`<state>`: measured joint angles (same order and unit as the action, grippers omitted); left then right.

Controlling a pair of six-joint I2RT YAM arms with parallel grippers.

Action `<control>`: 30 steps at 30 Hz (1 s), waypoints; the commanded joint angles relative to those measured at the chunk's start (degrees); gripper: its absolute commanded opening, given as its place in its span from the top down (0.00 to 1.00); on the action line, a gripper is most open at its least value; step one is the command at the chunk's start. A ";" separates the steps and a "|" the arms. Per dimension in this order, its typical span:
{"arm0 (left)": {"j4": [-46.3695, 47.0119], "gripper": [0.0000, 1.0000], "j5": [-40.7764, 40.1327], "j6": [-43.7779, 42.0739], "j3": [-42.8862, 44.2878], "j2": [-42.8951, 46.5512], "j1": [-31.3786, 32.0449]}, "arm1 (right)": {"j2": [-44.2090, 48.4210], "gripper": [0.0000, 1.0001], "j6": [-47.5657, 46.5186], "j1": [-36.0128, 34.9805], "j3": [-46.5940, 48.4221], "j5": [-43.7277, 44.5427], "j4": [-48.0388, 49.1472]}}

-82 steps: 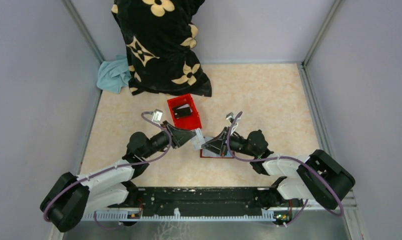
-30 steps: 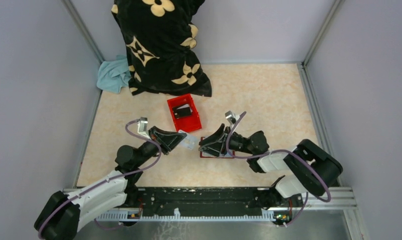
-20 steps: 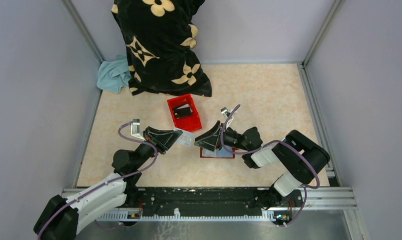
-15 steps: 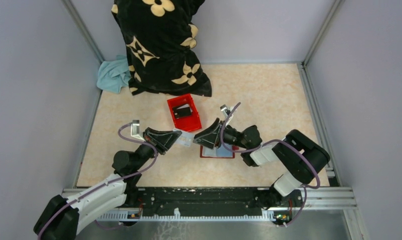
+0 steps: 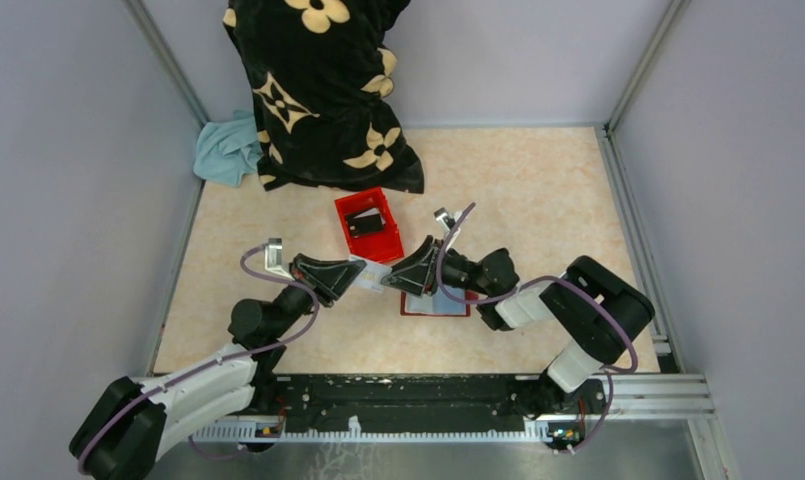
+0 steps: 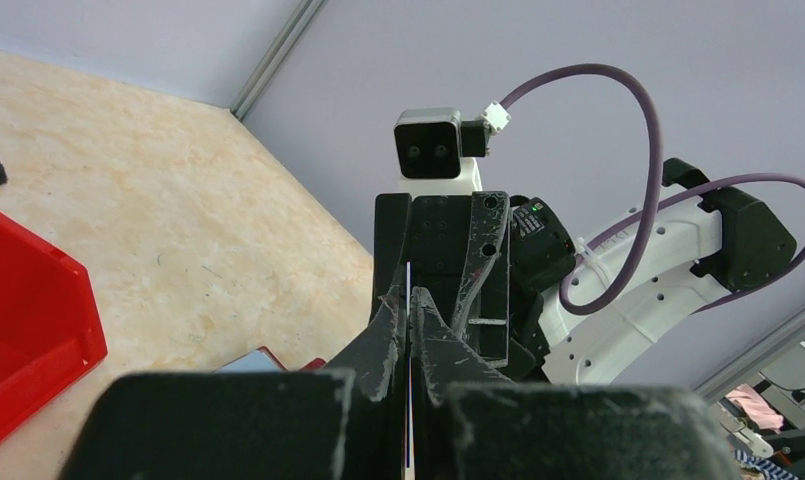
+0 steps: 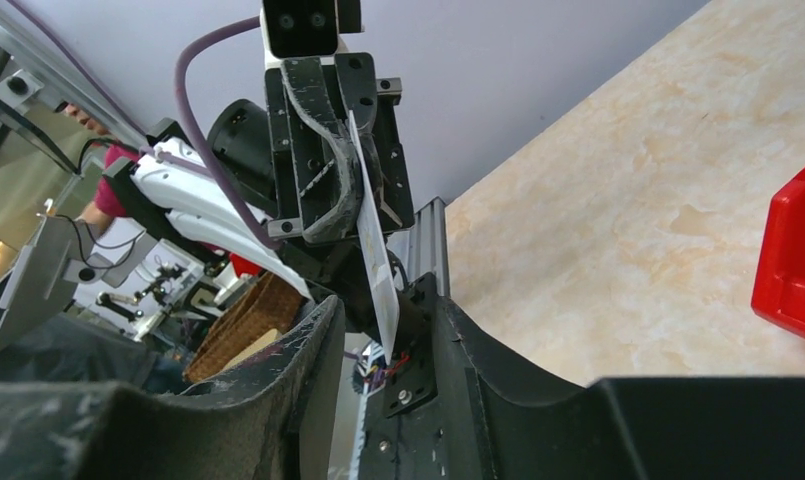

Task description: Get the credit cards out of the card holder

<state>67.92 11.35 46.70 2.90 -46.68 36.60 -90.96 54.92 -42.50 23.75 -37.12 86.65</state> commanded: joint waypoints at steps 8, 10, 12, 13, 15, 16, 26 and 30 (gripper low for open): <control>5.84 1.00 -0.14 1.29 -0.13 -1.89 -0.21 | -0.89 0.88 0.95 -1.09 2.29 -0.08 10.88; 5.82 1.00 -0.28 1.14 -0.02 -1.93 -0.17 | -1.05 0.98 1.03 -1.09 2.06 -0.05 11.14; 5.53 1.00 -0.16 1.04 0.27 -1.99 -0.17 | -1.04 1.00 1.05 -1.10 1.77 0.19 11.01; 5.24 0.98 -0.06 0.91 0.45 -2.04 -0.21 | -1.10 1.00 1.15 -1.09 1.71 0.13 10.96; 4.50 0.95 0.83 0.32 0.97 -2.15 -0.19 | -1.65 1.00 2.61 -0.71 1.66 -0.63 12.06; 4.17 0.92 1.78 -0.01 1.23 -2.11 -0.21 | -2.05 1.00 3.08 -0.44 1.93 -1.48 12.13; -5.87 0.70 9.37 -2.15 4.17 1.92 -0.21 | -1.09 1.00 5.47 5.55 1.41 -13.03 12.12; -8.24 0.75 11.83 -3.69 5.08 2.19 -0.21 | 0.19 1.00 6.70 7.80 0.99 -18.76 11.93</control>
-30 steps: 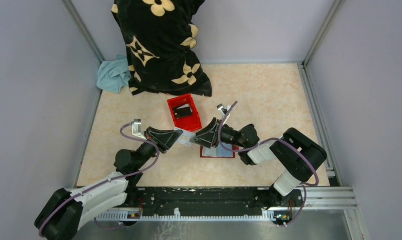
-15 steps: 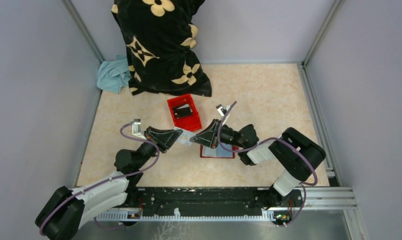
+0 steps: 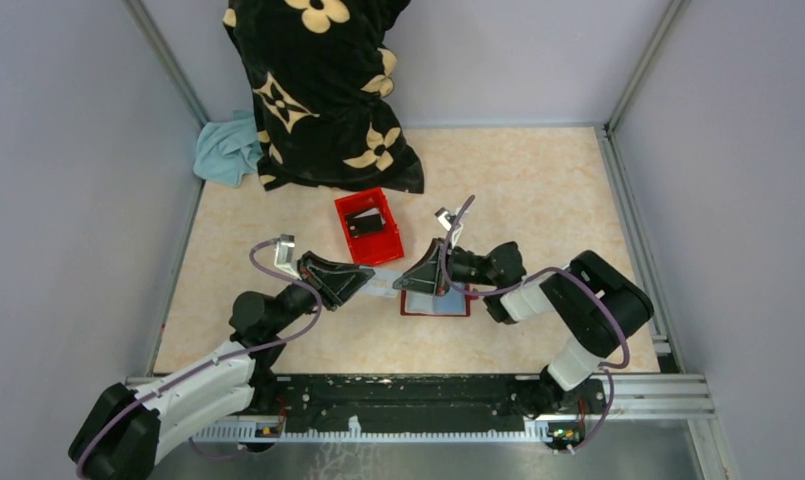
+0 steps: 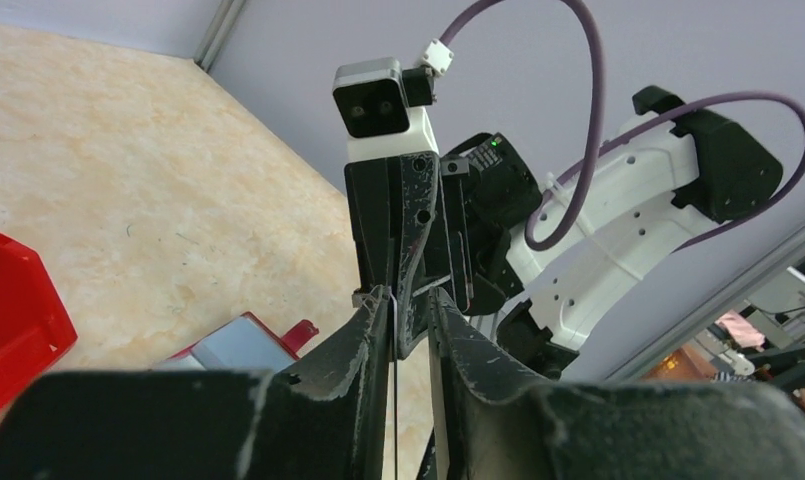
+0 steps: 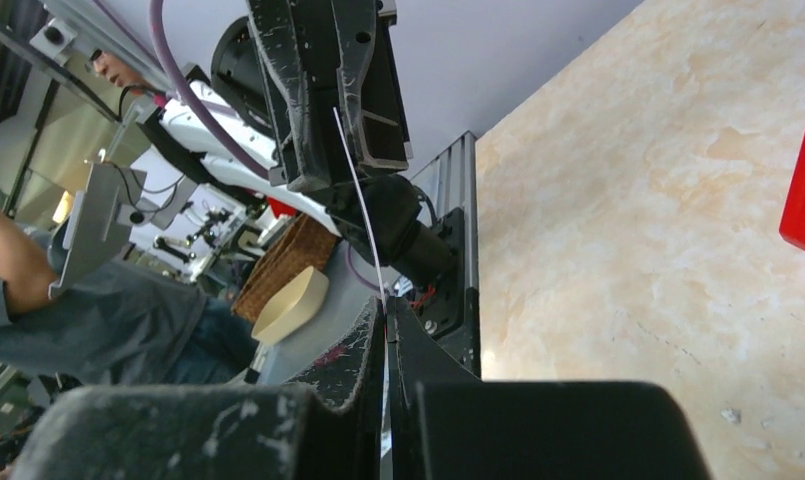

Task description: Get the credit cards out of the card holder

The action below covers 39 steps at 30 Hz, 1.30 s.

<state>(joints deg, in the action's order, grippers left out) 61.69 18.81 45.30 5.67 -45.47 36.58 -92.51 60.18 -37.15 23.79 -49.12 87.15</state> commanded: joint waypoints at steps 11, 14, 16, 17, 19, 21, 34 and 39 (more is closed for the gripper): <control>-1.88 0.80 12.43 -1.87 3.24 -1.15 -0.19 | 4.27 1.00 -0.07 3.28 1.16 -10.81 7.40; -2.47 0.80 14.51 -1.46 3.26 -1.00 -0.19 | 5.15 1.00 -1.29 3.56 1.34 -10.82 5.48; -3.27 0.79 15.20 -1.35 3.09 -0.29 -0.19 | 5.96 1.00 -2.39 3.73 1.30 -10.61 3.35; -3.82 0.79 15.16 -1.43 2.92 0.10 -0.18 | 6.51 1.00 -3.10 3.81 1.37 -10.55 2.27; -4.66 0.80 14.85 -1.53 2.62 1.09 -0.19 | 7.82 1.00 -4.89 3.92 1.37 -10.40 -0.63; -6.00 0.83 14.16 -1.77 2.39 2.06 -0.17 | 9.09 1.00 -7.24 3.98 1.47 -10.06 -4.41; -4.02 1.00 7.96 -0.50 -0.10 3.35 -0.17 | 11.06 0.96 -10.02 3.98 1.62 -8.35 -8.93; 2.87 1.00 1.39 1.82 -3.78 3.31 -0.19 | 8.91 0.71 -5.50 4.01 1.22 -8.10 -1.33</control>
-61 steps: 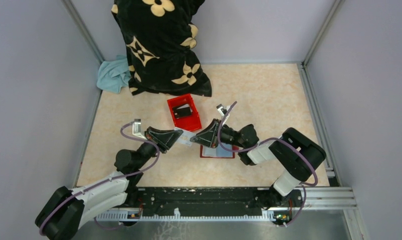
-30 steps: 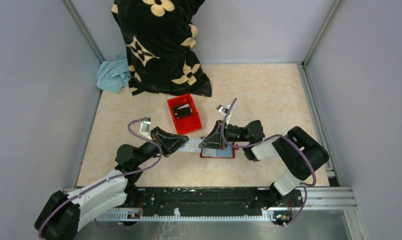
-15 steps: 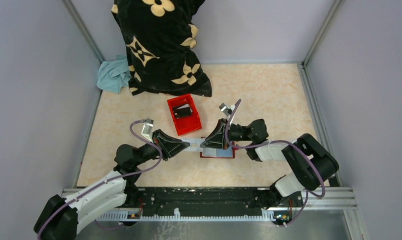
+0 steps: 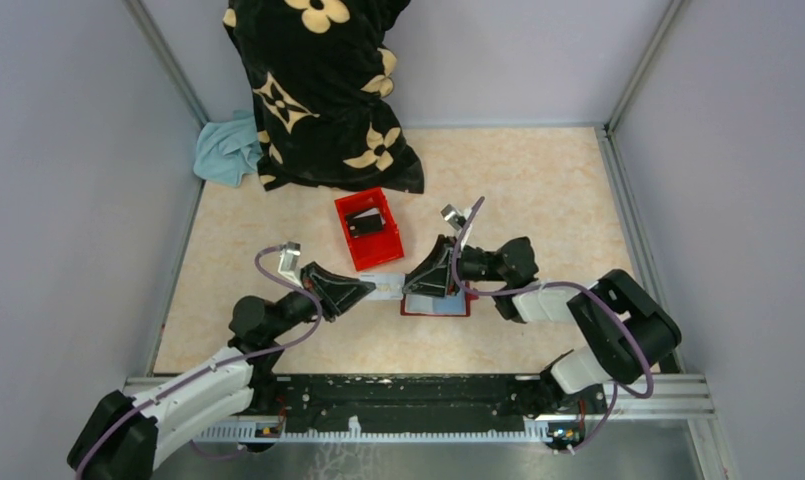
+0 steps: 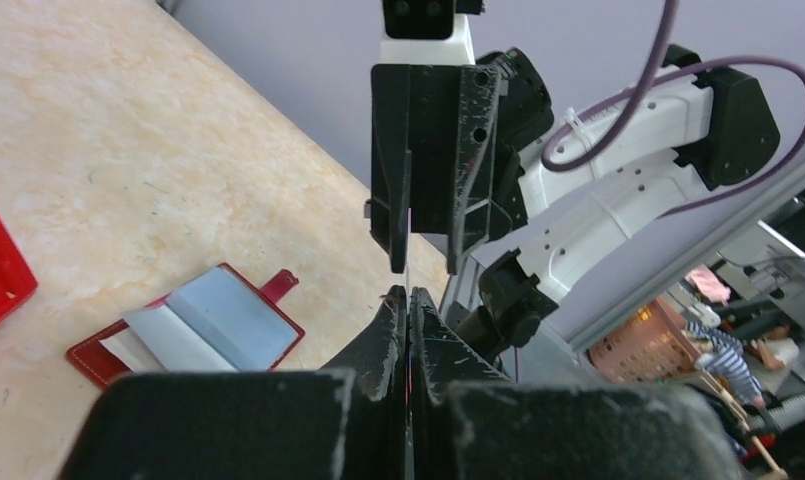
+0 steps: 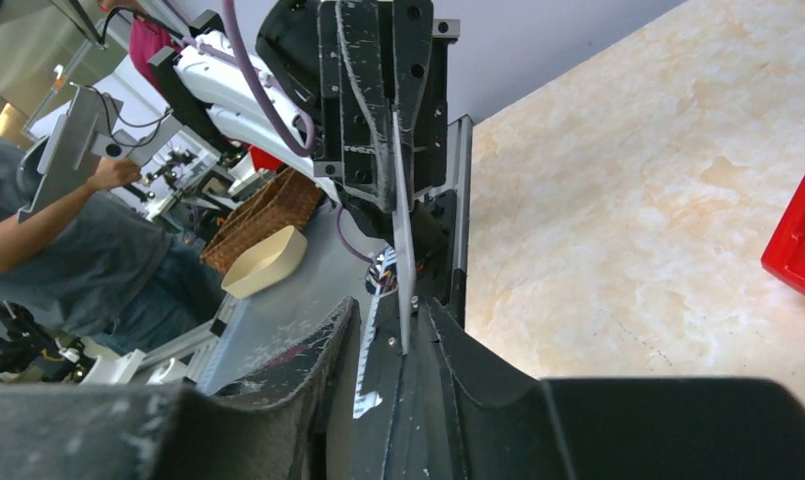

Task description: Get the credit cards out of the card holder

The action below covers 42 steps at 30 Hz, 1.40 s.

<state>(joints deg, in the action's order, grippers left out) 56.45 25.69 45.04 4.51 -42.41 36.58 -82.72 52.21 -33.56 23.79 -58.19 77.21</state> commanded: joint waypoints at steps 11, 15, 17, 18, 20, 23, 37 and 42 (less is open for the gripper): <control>27.34 1.00 -8.49 8.51 -6.23 -9.49 -0.11 | -6.98 0.65 8.45 0.41 0.82 3.47 21.58; 32.82 1.00 -8.61 9.67 -6.94 -13.87 -0.10 | -6.94 0.63 8.48 0.41 1.98 4.56 21.55; 34.59 1.00 -8.49 10.05 -6.93 -15.70 -0.10 | -6.74 0.63 8.34 0.39 2.70 5.10 21.38; 35.22 1.00 -8.29 10.21 -6.82 -16.42 -0.10 | -6.61 0.62 7.98 0.36 3.05 5.33 20.48; 36.24 1.00 -8.36 10.42 -6.65 -17.55 -0.02 | -6.51 0.62 7.49 0.41 3.63 5.88 19.32; 37.00 1.00 -8.45 10.10 -6.58 -18.75 -0.02 | -6.58 0.62 7.56 0.34 4.43 6.28 19.27; 39.90 1.00 -8.66 10.11 -5.66 -22.25 0.08 | -7.81 0.79 6.19 0.16 5.33 7.82 15.26; 42.96 1.00 -9.69 10.10 -5.29 -24.35 0.03 | -8.20 0.76 5.49 0.12 5.16 7.92 14.19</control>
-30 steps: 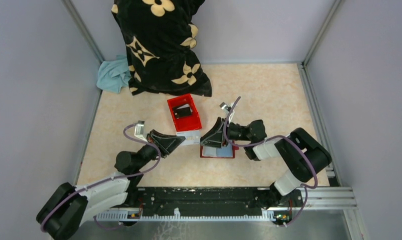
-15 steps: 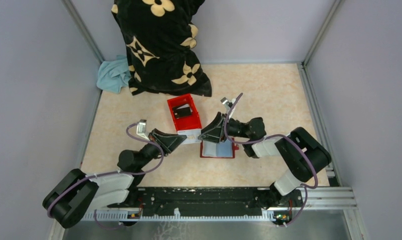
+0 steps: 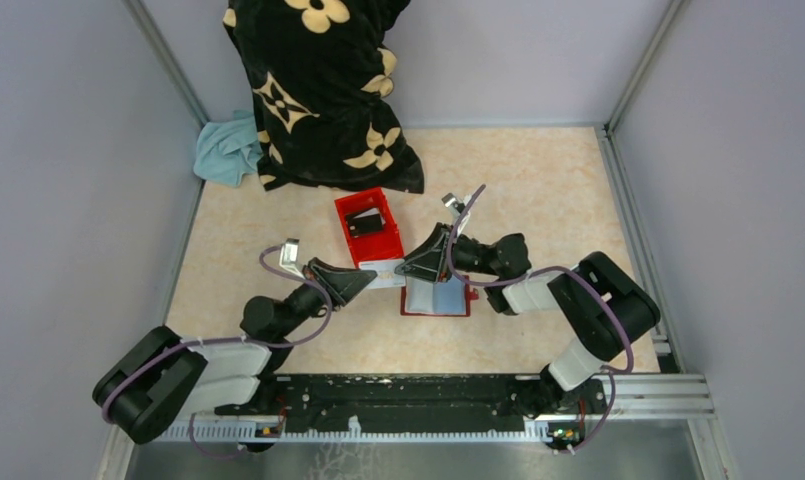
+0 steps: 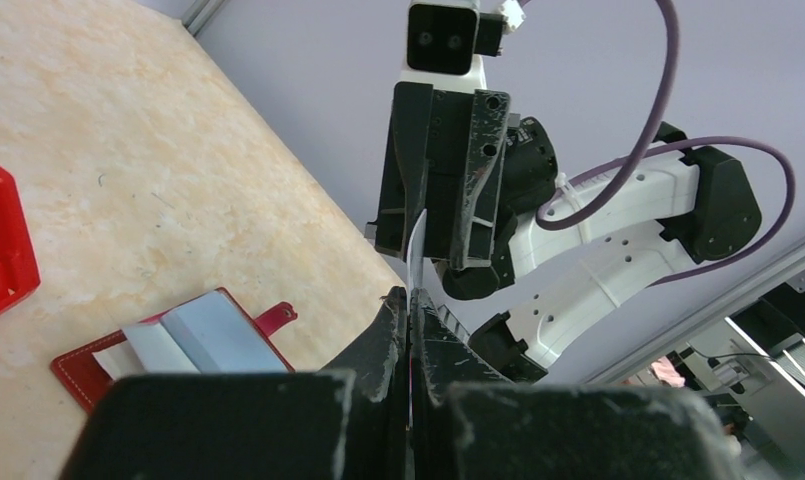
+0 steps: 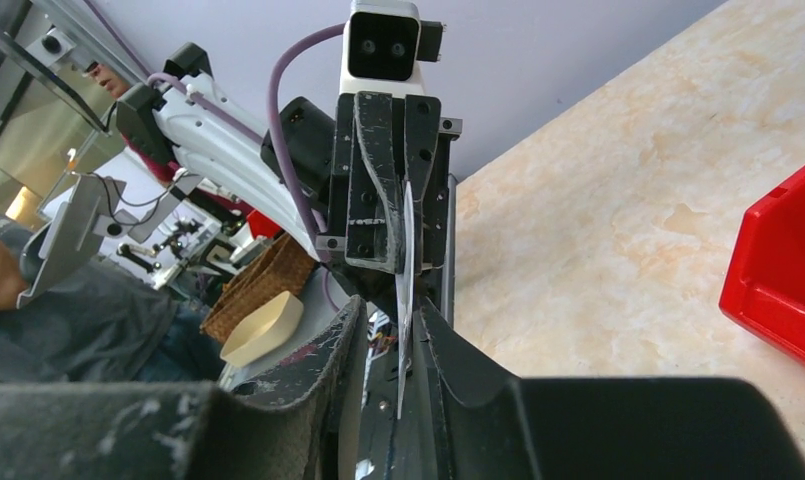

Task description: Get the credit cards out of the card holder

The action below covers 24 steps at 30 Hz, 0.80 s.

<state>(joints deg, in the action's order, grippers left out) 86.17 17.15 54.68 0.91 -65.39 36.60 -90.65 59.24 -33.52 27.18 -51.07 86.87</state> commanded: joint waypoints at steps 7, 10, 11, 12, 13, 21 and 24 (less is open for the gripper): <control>15.26 1.00 -2.08 0.00 -0.18 -2.72 0.05 | -1.76 0.74 -1.95 0.12 1.56 0.97 5.04; 15.95 1.00 -2.11 0.03 0.27 -2.58 0.04 | -2.30 0.74 -1.55 0.10 1.65 0.97 5.90; 16.07 1.00 -2.07 0.13 0.38 -2.39 0.03 | -2.43 0.74 -1.62 0.12 1.78 0.97 5.79; 16.17 1.00 -2.04 0.21 0.47 -2.07 -0.02 | -2.49 0.74 -1.70 0.07 1.83 1.04 5.58; 16.09 1.00 -2.09 0.22 0.50 -1.73 -0.04 | -2.60 0.74 -1.86 0.11 1.90 1.06 5.42; 12.12 1.00 -2.35 -0.94 1.32 2.77 -0.01 | -3.17 0.74 -2.01 0.12 1.22 1.57 5.78; 10.09 1.00 -2.15 -1.40 1.54 3.67 0.05 | -3.04 0.74 -1.54 0.12 1.51 1.67 6.12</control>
<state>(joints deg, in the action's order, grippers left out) 86.24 15.53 54.26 1.17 -63.24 36.60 -93.47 58.13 -33.52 27.18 -50.15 86.96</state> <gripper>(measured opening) 0.007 0.260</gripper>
